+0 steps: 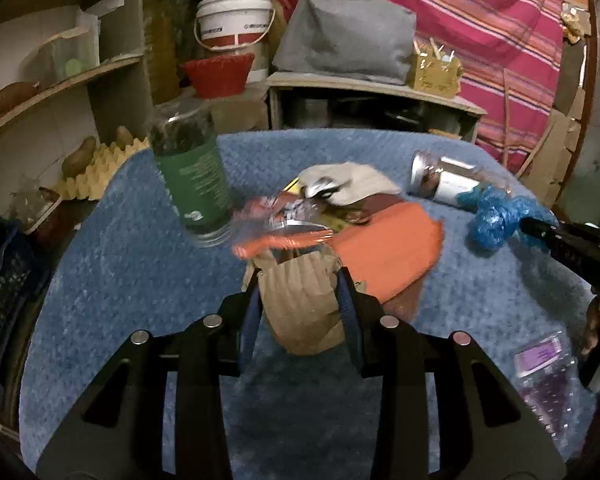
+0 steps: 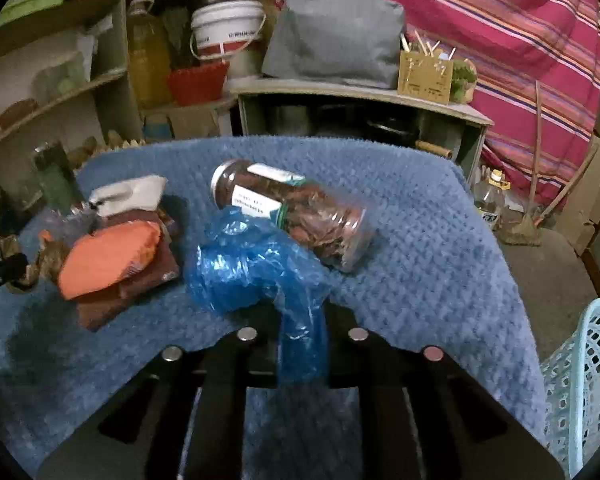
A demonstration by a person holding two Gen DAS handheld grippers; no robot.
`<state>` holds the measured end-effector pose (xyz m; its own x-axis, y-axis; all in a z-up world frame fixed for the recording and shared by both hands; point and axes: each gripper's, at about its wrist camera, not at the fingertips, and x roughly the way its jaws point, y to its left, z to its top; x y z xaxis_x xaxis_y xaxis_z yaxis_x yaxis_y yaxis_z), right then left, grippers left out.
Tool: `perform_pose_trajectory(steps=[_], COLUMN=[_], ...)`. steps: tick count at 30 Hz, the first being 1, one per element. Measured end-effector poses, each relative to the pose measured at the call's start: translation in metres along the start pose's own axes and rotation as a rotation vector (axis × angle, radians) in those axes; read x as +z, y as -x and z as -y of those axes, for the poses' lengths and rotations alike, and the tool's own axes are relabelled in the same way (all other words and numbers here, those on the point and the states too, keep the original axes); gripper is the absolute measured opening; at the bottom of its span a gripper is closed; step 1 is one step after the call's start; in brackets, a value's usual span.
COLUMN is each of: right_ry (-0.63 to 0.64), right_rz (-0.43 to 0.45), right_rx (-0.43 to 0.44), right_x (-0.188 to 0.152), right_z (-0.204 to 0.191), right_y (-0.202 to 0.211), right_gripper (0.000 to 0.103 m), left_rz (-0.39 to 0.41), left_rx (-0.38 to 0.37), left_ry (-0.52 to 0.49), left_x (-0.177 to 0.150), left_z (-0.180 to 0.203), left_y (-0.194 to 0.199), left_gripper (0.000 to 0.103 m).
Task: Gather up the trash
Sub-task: 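Grasp the crumpled brown paper with the left tool while the right tool grasps the blue plastic bag, then carry the brown paper and blue bag over the light-blue basket with both tools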
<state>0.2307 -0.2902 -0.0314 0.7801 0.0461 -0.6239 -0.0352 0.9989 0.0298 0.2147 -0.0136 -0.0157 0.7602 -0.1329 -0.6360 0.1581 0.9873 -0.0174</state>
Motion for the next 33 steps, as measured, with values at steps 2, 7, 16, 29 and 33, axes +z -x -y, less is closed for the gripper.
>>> perform_pose_trajectory(steps=[2,7,16,29,33], right_ry=[-0.008,-0.053,-0.115,-0.227,-0.278], right_rz=[0.025,0.087,0.108,0.136,0.145], right_rx=[-0.005,-0.015,-0.058,-0.158,-0.197], right_x=[0.001,0.000,-0.010,-0.028,-0.034], right_z=[0.005,0.028,0.073,0.161,0.193], right_y=[0.009,0.036,0.059,0.099,0.115], right_gripper=[0.012,0.012,0.012,0.012,0.012], left_rz=[0.006,0.020,0.054,0.056,0.074], left_rx=[-0.005,-0.021,-0.064,-0.119,-0.141], left_ry=[-0.002,-0.005,-0.034,-0.077,-0.102], left_x=[0.001,0.005,0.013,0.025,0.034], left_z=[0.006,0.023,0.069,0.157,0.198], left_y=[0.002,0.009,0.017,0.001,0.006], left_gripper=[0.035,0.035,0.035,0.035,0.035])
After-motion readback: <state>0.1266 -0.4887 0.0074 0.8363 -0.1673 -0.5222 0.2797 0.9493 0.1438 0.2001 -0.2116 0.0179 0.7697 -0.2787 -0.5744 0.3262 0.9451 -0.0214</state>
